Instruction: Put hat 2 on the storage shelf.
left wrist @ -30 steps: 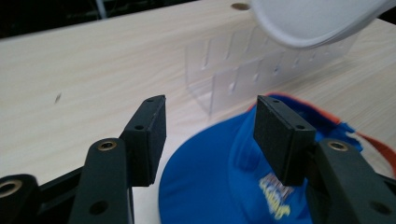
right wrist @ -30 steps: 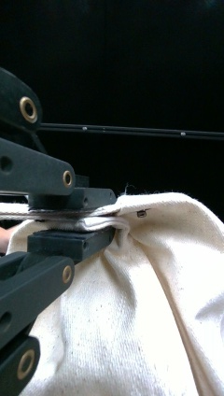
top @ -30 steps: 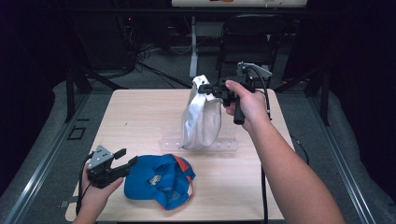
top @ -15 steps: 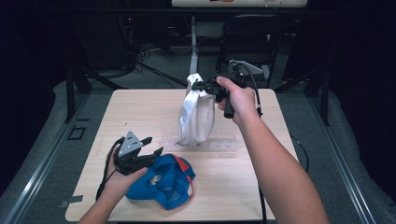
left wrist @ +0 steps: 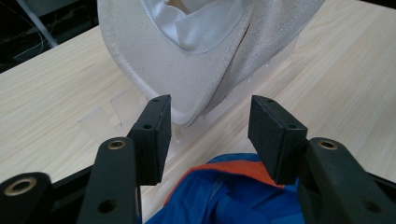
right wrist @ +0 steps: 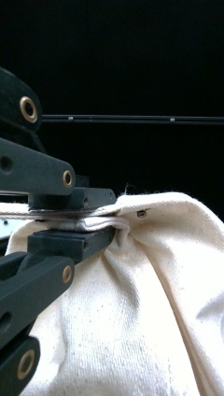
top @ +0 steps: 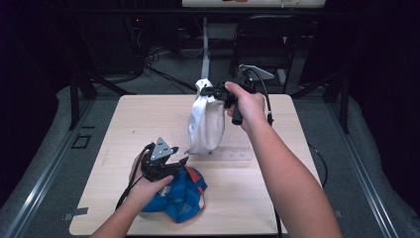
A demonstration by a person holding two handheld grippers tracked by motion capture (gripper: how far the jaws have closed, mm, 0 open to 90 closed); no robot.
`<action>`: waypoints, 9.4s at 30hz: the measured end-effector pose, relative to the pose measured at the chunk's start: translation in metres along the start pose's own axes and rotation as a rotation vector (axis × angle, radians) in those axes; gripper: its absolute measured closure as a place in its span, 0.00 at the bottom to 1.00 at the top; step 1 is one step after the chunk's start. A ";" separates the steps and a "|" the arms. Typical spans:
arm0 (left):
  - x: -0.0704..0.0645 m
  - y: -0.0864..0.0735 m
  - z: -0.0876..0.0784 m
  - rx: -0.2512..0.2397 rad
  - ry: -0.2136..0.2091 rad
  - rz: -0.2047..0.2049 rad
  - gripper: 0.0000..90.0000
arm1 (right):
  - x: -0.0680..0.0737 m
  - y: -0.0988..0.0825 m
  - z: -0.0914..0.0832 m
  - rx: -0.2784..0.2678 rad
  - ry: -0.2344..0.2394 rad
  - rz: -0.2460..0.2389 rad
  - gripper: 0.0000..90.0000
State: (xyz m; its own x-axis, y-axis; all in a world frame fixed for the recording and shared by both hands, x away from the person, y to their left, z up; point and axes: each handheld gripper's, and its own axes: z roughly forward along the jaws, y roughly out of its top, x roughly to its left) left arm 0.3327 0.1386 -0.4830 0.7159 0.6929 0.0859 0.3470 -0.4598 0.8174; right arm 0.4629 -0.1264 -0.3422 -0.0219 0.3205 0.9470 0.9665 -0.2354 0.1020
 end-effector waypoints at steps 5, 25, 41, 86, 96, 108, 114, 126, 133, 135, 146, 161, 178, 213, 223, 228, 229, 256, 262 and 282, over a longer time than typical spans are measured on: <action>-0.003 0.004 0.008 0.008 0.007 0.002 0.65 | 0.000 0.000 0.004 -0.001 0.002 0.000 0.91; 0.002 -0.003 0.015 0.021 0.035 0.015 0.92 | -0.004 -0.005 0.003 0.015 0.004 -0.008 0.91; 0.018 -0.029 0.012 -0.138 0.008 -0.186 0.93 | -0.022 -0.007 -0.005 0.014 -0.015 0.008 0.91; 0.018 -0.065 0.020 -0.076 -0.002 -0.336 0.94 | -0.047 -0.022 0.026 0.090 -0.149 -0.033 0.91; 0.020 -0.065 0.016 -0.094 -0.010 -0.345 0.81 | -0.050 -0.023 0.022 0.079 -0.143 -0.041 0.90; 0.021 -0.071 -0.020 -0.077 0.038 -0.303 0.63 | -0.045 -0.032 -0.015 0.013 -0.161 -0.144 0.74; 0.027 -0.082 -0.035 -0.061 0.040 -0.330 0.59 | -0.055 -0.048 -0.041 -0.040 -0.187 -0.209 0.68; 0.039 -0.100 -0.048 -0.028 0.070 -0.340 0.53 | -0.100 -0.088 -0.064 -0.071 -0.222 -0.338 0.64; 0.045 -0.107 -0.052 -0.018 0.073 -0.339 0.55 | -0.130 -0.113 -0.061 -0.072 -0.275 -0.440 0.62; 0.045 -0.109 -0.051 -0.012 0.075 -0.345 0.56 | -0.139 -0.119 -0.058 -0.076 -0.277 -0.443 0.63; 0.044 -0.114 -0.050 -0.001 0.085 -0.340 0.56 | -0.168 -0.146 -0.044 -0.052 -0.349 -0.476 0.65; 0.039 -0.130 -0.060 0.059 0.117 -0.318 0.56 | -0.197 -0.164 -0.012 0.062 -0.294 -0.479 0.66; 0.035 -0.144 -0.068 0.082 0.153 -0.313 0.53 | -0.211 -0.166 0.031 0.187 -0.260 -0.450 0.69; 0.035 -0.148 -0.076 0.072 0.169 -0.316 0.53 | -0.212 -0.157 0.039 0.426 -0.218 -0.361 0.86; 0.034 -0.146 -0.073 0.069 0.162 -0.313 0.53 | -0.208 -0.166 0.032 0.244 -0.181 -0.335 0.86; 0.034 -0.145 -0.071 0.063 0.158 -0.309 0.53 | -0.207 -0.161 0.022 0.261 -0.192 -0.351 0.86; 0.035 -0.144 -0.071 0.062 0.154 -0.311 0.53 | -0.206 -0.162 0.020 0.232 -0.185 -0.326 0.86; 0.035 -0.116 -0.032 0.050 0.055 -0.245 0.53 | -0.192 -0.153 -0.055 0.107 -0.046 -0.183 0.86; 0.037 -0.116 -0.034 0.056 0.058 -0.249 0.53 | -0.166 -0.142 -0.056 0.136 -0.023 -0.169 0.87; 0.039 -0.119 -0.039 0.053 0.070 -0.258 0.53 | -0.070 -0.116 -0.062 0.150 0.072 -0.122 0.87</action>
State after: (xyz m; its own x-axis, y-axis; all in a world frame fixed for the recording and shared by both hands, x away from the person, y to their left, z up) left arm 0.2964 0.2417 -0.5546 0.5567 0.8268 -0.0807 0.5450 -0.2903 0.7866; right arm 0.3361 -0.1783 -0.4016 -0.1542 0.2706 0.9503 0.9827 -0.0579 0.1759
